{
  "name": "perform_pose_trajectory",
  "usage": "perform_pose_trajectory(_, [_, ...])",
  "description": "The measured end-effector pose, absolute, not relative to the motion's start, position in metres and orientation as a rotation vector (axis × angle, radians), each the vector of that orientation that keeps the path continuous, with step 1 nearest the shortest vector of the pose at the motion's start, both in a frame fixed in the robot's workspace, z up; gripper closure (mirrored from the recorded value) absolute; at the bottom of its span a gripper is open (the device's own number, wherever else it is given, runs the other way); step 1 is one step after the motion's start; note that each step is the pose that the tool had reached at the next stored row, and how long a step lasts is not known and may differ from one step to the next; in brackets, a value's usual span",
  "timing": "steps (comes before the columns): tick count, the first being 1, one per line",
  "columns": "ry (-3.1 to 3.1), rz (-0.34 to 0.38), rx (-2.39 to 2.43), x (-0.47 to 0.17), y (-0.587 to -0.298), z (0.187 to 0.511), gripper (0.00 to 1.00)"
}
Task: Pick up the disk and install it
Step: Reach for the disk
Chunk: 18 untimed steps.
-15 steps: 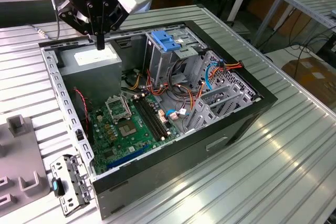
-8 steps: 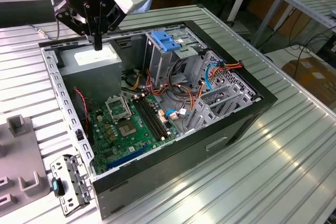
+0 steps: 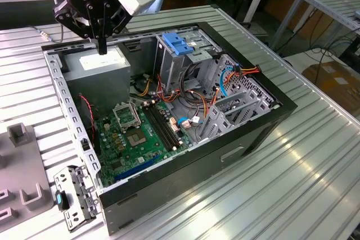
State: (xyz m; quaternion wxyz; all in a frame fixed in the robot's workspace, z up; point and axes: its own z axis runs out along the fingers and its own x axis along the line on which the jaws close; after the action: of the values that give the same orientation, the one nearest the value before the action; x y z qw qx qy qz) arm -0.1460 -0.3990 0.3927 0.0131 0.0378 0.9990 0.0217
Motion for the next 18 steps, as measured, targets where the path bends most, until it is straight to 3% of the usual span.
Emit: perform_pose_trajectory(18, [3.113, 0.068, 0.118, -0.164, -0.399, 0.392, 0.89])
